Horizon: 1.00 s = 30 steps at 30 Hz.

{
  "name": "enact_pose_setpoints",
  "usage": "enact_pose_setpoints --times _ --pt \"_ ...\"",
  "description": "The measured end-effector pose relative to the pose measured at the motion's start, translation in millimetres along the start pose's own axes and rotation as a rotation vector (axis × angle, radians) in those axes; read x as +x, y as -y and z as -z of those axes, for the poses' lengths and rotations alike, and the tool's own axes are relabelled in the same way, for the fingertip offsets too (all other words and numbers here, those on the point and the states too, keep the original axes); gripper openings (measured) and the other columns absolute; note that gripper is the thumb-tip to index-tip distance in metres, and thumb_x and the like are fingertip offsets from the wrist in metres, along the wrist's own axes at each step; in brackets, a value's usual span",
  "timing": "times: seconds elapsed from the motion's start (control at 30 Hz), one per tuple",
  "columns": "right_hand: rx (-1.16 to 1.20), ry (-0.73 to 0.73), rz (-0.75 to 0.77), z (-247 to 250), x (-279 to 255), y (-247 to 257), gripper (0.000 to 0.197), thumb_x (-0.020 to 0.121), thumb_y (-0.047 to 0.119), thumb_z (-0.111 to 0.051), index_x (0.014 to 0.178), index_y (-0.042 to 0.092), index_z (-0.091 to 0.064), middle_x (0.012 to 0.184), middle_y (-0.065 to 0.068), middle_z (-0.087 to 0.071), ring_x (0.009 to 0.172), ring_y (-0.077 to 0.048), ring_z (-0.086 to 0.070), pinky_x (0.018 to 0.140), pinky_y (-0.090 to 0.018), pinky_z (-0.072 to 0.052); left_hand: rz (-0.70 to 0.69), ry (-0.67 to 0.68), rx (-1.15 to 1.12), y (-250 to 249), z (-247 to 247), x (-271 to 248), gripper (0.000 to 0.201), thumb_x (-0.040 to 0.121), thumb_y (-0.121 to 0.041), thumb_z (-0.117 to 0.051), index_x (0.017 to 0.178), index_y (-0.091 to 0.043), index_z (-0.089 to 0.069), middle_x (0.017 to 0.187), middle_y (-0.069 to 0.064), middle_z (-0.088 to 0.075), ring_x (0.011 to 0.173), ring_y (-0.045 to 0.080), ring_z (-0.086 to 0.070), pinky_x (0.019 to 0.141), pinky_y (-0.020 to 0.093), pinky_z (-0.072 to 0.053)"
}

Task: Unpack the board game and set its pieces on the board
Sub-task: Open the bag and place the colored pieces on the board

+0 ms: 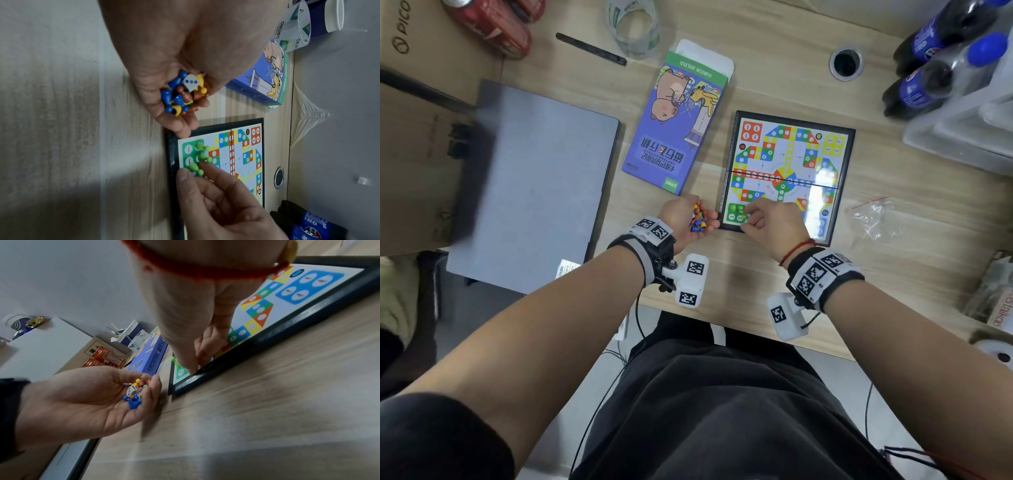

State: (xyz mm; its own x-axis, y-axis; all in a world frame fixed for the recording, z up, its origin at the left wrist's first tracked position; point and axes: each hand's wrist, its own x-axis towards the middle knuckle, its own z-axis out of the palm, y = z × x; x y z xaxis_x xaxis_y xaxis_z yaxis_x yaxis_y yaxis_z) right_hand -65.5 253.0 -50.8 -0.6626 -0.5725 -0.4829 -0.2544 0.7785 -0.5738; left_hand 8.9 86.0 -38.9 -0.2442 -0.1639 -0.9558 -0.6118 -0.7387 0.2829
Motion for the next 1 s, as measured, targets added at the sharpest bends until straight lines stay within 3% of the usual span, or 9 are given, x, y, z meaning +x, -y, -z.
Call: enact_pose_setpoints --times 0.33,0.47,0.77,1.0 --pt "0.049 -0.052 -0.008 -3.1 -0.9 1.2 0.010 0.079 0.021 -0.072 0.087 0.014 -0.072 0.076 0.001 -0.070 0.071 -0.012 -0.065 0.077 -0.034 -0.057 -0.002 0.000 0.013 0.4 -0.4 0.8 0.030 0.099 -0.018 -0.041 0.074 -0.007 -0.051 0.074 0.016 -0.062 0.067 0.029 -0.062 0.055 0.028 -0.051" --pt "0.057 -0.083 -0.033 -4.9 -0.3 2.3 0.017 0.077 0.028 -0.075 0.087 0.016 -0.070 0.074 0.003 -0.068 0.071 -0.013 -0.064 0.075 -0.032 -0.056 0.001 -0.001 0.016 0.7 0.9 1.3 0.030 0.100 -0.019 -0.041 0.074 -0.007 -0.051 0.074 0.016 -0.062 0.067 0.029 -0.062 0.055 0.028 -0.051" --pt "-0.005 -0.109 0.007 -7.0 0.2 5.1 0.010 0.076 0.022 -0.070 0.085 0.016 -0.069 0.074 0.001 -0.066 0.072 -0.018 -0.062 0.071 -0.033 -0.054 0.000 0.035 0.006 -1.7 0.3 -0.9 0.031 0.101 -0.019 -0.040 0.074 -0.007 -0.051 0.074 0.015 -0.060 0.066 0.028 -0.061 0.054 0.027 -0.050" --pt "-0.039 -0.037 0.026 -1.3 -3.2 5.2 0.018 0.075 0.025 -0.071 0.090 0.016 -0.067 0.078 0.001 -0.063 0.073 -0.016 -0.058 0.072 -0.034 -0.053 0.034 0.096 -0.015 -6.4 -2.2 -5.0 0.036 0.102 -0.023 -0.039 0.072 -0.008 -0.052 0.075 0.013 -0.062 0.070 0.027 -0.061 0.063 0.028 -0.051"
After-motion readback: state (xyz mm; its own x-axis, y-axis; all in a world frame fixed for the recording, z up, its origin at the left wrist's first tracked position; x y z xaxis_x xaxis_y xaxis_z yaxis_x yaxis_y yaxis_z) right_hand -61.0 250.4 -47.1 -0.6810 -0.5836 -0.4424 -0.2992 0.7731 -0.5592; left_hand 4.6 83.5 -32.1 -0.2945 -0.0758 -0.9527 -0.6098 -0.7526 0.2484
